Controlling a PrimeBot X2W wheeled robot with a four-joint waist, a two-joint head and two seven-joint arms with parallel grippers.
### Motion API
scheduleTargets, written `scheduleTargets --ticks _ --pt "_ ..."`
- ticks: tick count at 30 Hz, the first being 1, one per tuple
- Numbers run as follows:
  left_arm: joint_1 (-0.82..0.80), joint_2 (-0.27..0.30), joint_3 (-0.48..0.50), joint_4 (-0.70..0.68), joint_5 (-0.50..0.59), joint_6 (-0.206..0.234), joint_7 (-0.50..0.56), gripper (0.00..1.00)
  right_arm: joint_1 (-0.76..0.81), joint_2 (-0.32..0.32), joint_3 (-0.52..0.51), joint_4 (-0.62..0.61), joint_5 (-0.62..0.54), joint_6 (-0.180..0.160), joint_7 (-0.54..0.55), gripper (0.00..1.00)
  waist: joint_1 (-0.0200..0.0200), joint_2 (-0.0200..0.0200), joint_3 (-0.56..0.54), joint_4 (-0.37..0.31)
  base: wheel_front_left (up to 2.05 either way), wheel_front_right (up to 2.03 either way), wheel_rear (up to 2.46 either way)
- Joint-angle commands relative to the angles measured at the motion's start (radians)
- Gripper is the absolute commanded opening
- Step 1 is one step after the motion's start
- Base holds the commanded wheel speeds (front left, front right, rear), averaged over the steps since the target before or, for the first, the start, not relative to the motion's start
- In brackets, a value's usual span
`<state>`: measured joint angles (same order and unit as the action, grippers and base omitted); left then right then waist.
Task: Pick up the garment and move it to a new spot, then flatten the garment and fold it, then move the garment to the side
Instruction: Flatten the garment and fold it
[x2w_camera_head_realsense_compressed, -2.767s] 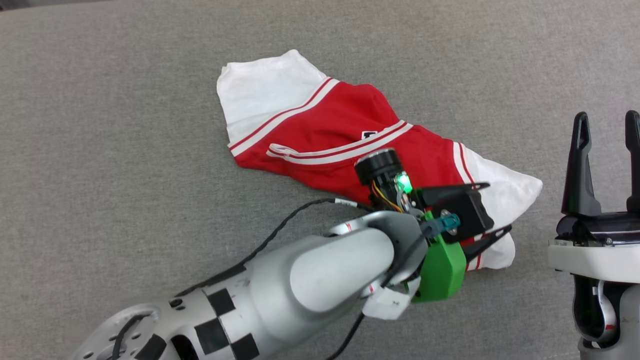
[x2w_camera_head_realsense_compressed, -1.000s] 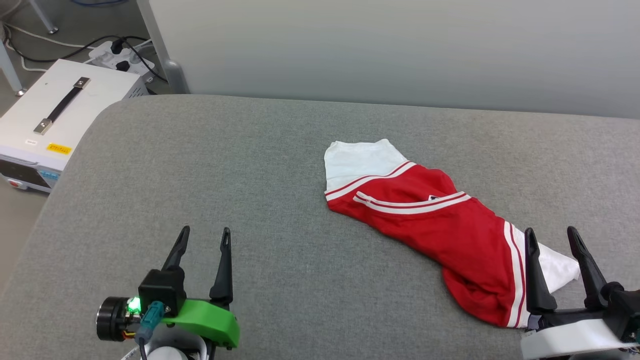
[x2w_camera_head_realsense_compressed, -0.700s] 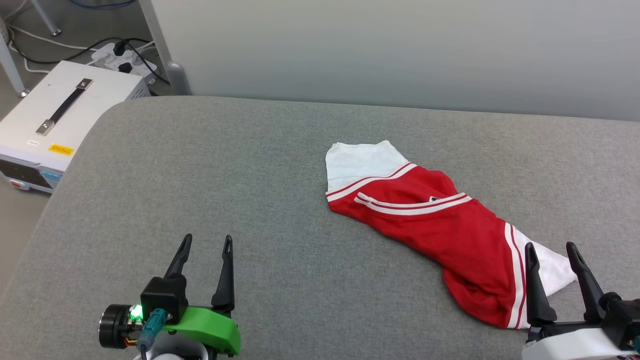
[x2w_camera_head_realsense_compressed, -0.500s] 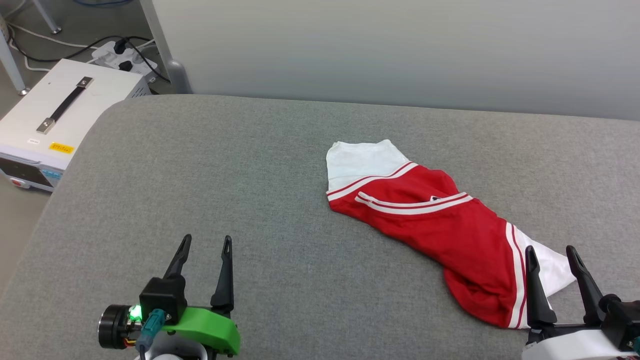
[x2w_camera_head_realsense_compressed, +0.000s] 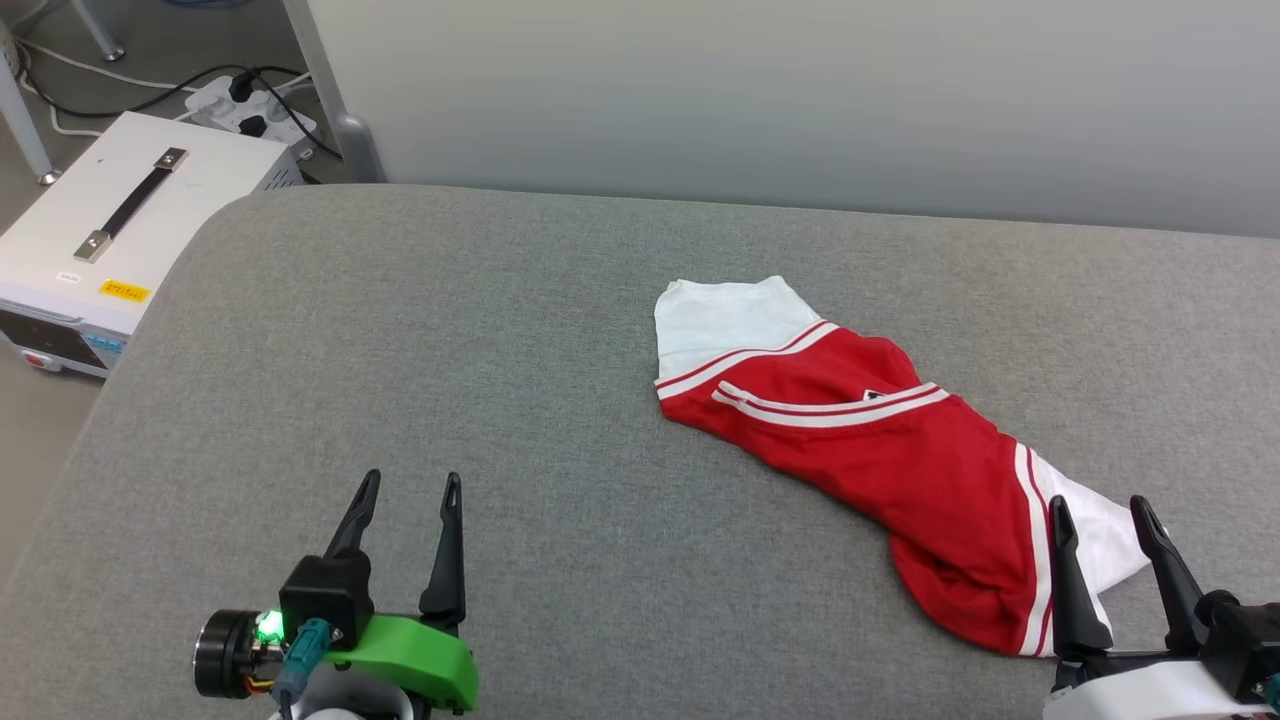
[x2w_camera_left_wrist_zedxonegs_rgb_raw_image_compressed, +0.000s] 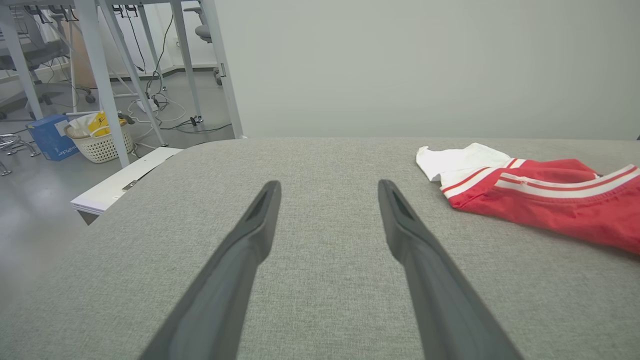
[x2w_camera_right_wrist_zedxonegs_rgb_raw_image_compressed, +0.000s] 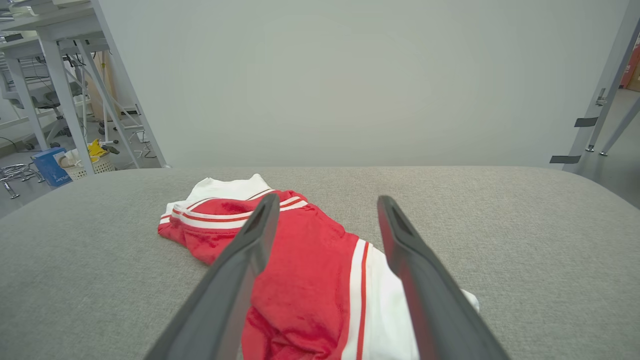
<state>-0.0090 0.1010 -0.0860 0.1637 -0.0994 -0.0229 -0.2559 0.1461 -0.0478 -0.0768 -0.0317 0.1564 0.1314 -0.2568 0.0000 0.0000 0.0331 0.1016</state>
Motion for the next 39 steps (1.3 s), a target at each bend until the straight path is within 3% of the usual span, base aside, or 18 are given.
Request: scheduleTargets --ticks 1,9,12,16,17,19,24,30,34,39 --pt "0.017 -0.005 0.007 0.003 0.009 -0.006 -0.006 1.00 0.007 -0.002 -0.004 0.003 0.007 -0.001 -0.005 1.00 0.0000 0.0000 0.001 0.000 0.00 0.00 0.00" --pt "0.006 -0.018 0.021 0.004 0.022 -0.016 -0.006 1.00 -0.057 -0.002 -0.085 -0.053 -0.045 -0.001 -0.005 1.00 0.0000 0.0000 0.017 0.002 0.00 0.00 0.00" --pt "0.000 -0.021 0.026 0.005 0.027 -0.018 -0.006 1.00 -0.101 -0.034 -0.138 -0.083 -0.049 -0.001 -0.005 1.00 0.0000 0.0000 0.023 0.002 0.00 0.00 0.00" --pt "-0.006 -0.025 0.034 0.003 0.031 -0.018 -0.006 1.00 -0.161 -0.127 -0.148 -0.101 -0.035 -0.001 -0.005 1.00 0.0000 0.0000 0.035 -0.005 0.00 0.00 0.00" --pt "-0.009 -0.027 0.038 0.001 0.033 -0.021 -0.006 1.00 -0.193 -0.233 -0.106 -0.052 -0.003 -0.001 -0.005 1.00 0.0000 0.0000 0.044 -0.011 0.00 0.00 0.00" --pt "-0.012 -0.029 0.040 -0.001 0.035 -0.023 -0.006 1.00 -0.220 -0.327 -0.056 0.008 0.047 -0.001 0.007 1.00 0.0000 0.0000 0.052 -0.014 0.00 0.00 0.00" --pt "-0.023 -0.035 0.038 -0.008 0.037 -0.025 -0.006 1.00 -0.290 -0.515 0.084 0.022 0.204 -0.001 0.236 1.00 0.0000 0.0000 0.083 -0.022 0.00 0.00 0.00" --pt "-0.054 -0.041 0.032 -0.012 0.037 -0.026 -0.006 1.00 -0.337 -0.683 0.221 0.036 0.402 -0.001 0.570 1.00 0.0000 0.0000 0.128 -0.015 0.00 0.00 0.00" --pt "-0.073 -0.045 0.026 -0.015 0.034 -0.026 -0.006 1.00 -0.362 -0.735 0.299 0.064 0.496 -0.001 0.753 1.00 0.0000 0.0000 0.159 -0.003 0.00 0.00 0.00" --pt "-0.101 -0.048 0.017 -0.018 0.029 -0.026 -0.006 1.00 -0.426 -0.757 0.384 0.112 0.533 -0.001 0.868 1.00 0.0000 0.0000 0.210 0.018 0.00 0.00 0.00"
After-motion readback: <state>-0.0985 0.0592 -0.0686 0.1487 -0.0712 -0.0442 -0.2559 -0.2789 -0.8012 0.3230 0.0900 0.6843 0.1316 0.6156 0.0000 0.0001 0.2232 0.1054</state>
